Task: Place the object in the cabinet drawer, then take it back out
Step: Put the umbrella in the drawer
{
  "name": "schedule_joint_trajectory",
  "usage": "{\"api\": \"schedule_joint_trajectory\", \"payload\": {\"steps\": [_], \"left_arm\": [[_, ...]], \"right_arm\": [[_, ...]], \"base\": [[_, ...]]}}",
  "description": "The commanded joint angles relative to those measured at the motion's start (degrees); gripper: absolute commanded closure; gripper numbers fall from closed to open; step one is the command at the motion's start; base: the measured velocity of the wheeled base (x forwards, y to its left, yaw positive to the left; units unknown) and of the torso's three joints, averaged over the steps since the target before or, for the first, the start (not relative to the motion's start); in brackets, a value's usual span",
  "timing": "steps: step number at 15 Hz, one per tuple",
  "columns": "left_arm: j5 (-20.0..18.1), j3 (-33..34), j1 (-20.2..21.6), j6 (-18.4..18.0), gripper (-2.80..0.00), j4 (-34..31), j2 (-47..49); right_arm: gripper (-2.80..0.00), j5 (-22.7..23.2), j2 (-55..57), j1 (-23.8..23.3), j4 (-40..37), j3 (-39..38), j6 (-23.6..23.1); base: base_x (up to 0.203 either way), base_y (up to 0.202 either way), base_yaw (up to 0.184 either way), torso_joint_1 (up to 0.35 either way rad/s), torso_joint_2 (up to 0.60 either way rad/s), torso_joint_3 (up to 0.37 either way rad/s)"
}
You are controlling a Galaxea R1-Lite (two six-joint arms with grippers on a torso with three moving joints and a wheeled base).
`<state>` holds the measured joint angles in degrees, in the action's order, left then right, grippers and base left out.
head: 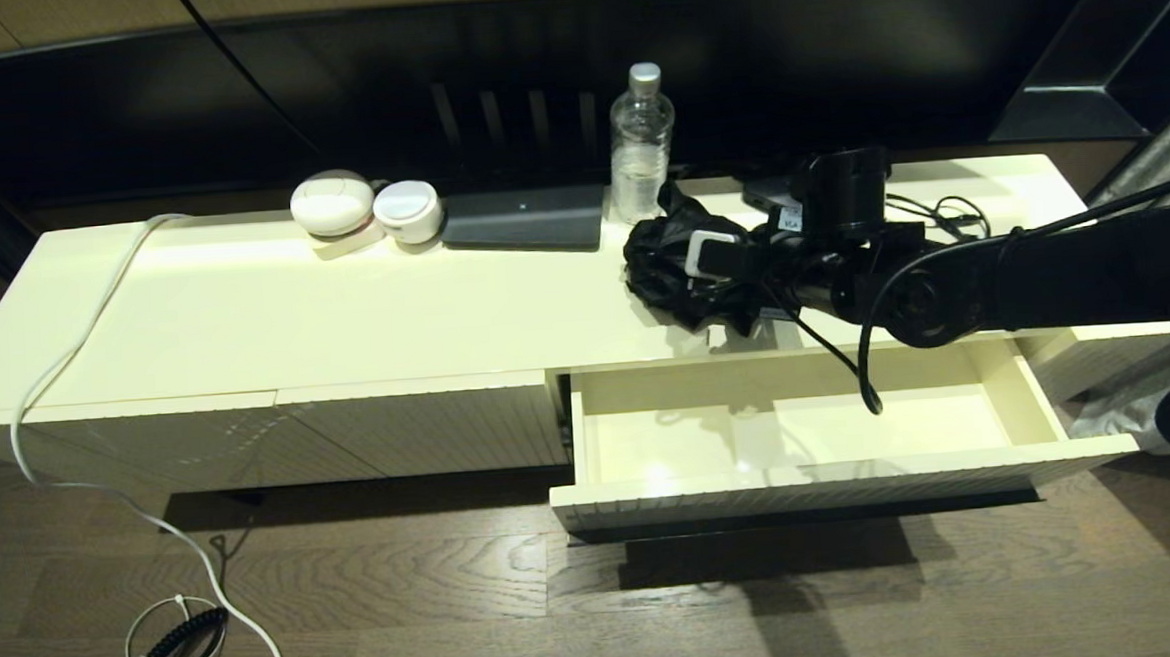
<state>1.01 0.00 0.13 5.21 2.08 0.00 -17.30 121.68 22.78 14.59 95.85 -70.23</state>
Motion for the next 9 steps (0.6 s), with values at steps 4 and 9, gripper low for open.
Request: {"api": "schedule_joint_trajectory", "payload": {"steps": [4, 9], "left_arm": [[0.05, 0.0, 0.04, 0.07, 0.0, 0.02, -0.09], [0.05, 0.0, 0.04, 0.07, 0.0, 0.02, -0.09]], "right_arm": [[0.0, -2.19, -12.05, 1.07, -3.24, -6.18, -0.34], [0.0, -3.32, -20.37, 2.61, -7.98, -12.9, 4.34]], "base": [[0.0, 0.0, 0.0, 0.0, 0.0, 0.0], [0.0, 0.0, 0.0, 0.0, 0.0, 0.0]]}}
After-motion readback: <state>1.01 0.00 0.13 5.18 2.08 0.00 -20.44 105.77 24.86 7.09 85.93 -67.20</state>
